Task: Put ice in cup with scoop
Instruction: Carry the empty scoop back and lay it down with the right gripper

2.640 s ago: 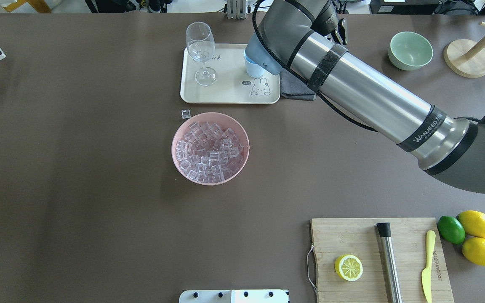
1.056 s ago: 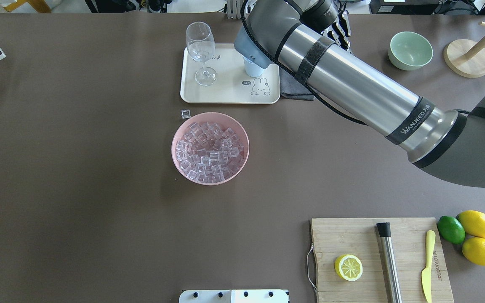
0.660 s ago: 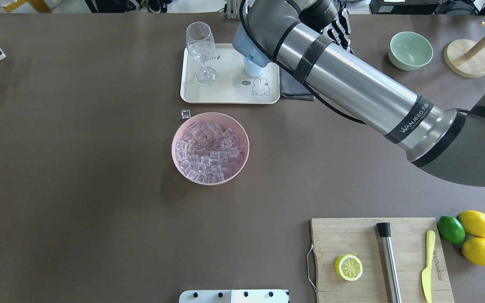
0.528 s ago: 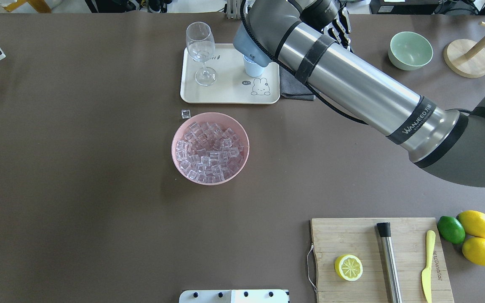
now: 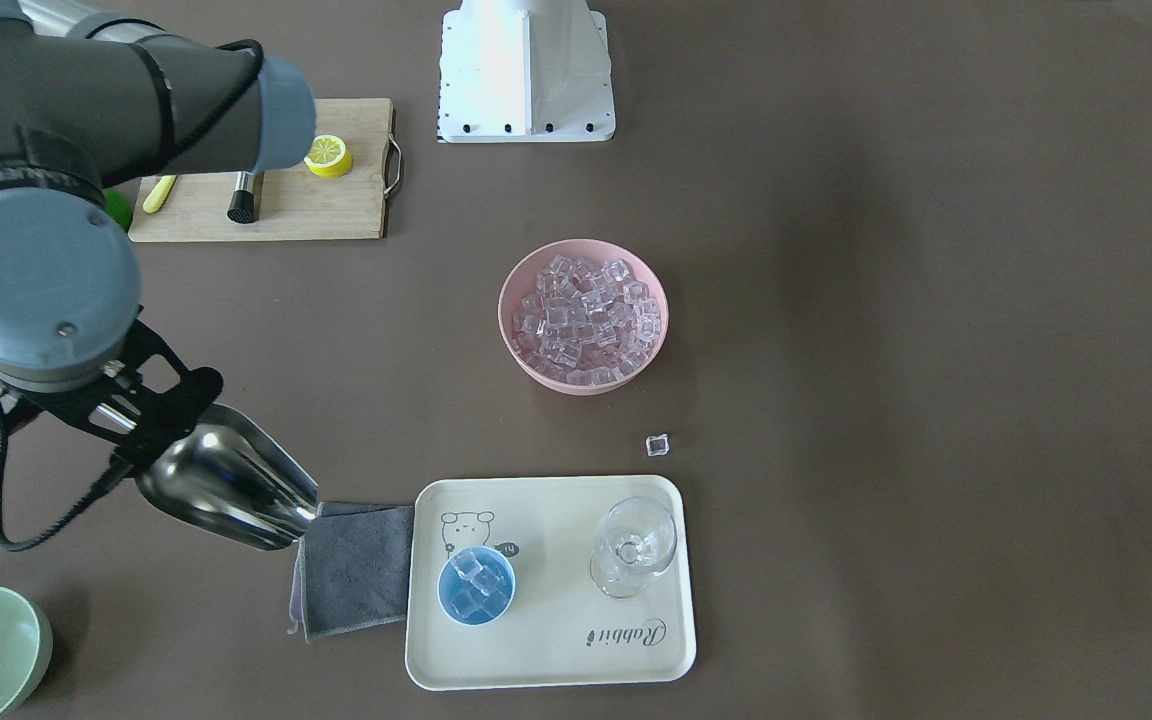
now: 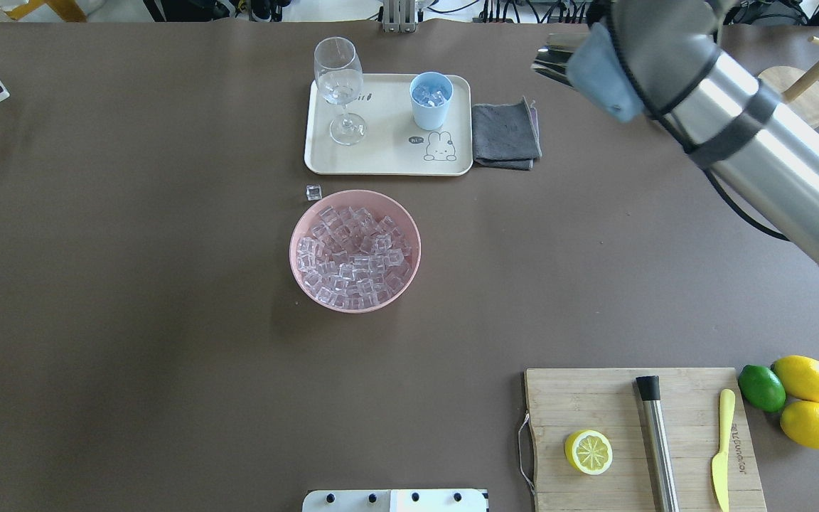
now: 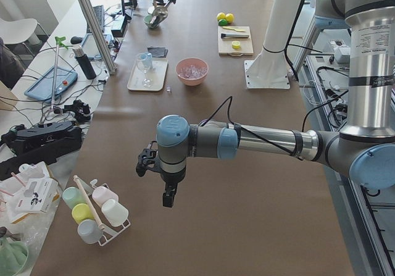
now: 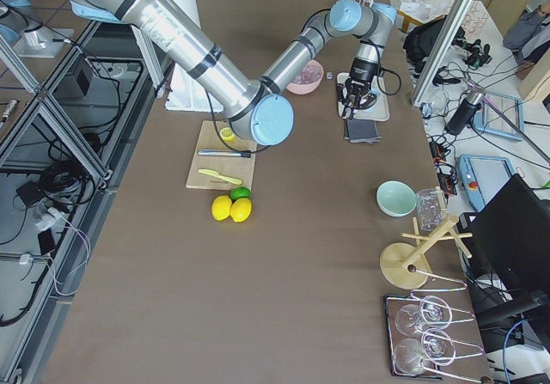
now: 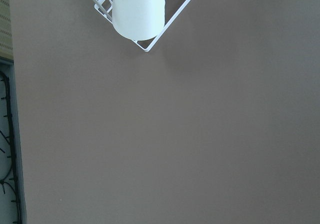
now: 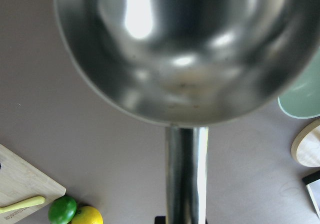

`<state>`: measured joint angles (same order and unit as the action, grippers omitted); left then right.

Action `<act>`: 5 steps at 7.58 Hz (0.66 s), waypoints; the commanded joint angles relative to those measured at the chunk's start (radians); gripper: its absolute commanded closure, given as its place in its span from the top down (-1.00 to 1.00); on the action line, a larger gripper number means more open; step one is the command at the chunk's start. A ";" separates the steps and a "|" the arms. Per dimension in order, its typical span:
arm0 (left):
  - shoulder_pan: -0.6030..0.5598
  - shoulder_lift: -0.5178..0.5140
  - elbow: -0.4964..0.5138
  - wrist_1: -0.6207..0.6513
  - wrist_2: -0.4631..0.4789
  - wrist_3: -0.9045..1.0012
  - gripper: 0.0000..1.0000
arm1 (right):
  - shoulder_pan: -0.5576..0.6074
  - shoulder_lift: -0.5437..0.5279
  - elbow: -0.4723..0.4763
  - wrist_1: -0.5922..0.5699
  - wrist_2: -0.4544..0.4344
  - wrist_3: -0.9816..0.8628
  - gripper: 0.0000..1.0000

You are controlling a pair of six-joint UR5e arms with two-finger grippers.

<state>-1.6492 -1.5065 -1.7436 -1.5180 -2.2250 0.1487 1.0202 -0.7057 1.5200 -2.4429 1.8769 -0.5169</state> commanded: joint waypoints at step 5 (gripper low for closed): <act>0.000 -0.001 0.003 -0.002 -0.004 -0.001 0.98 | 0.107 -0.916 0.447 0.680 0.322 0.948 -1.00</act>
<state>-1.6495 -1.5078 -1.7406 -1.5202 -2.2266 0.1487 1.1106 -1.4430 2.0424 -2.0419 2.0994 0.2867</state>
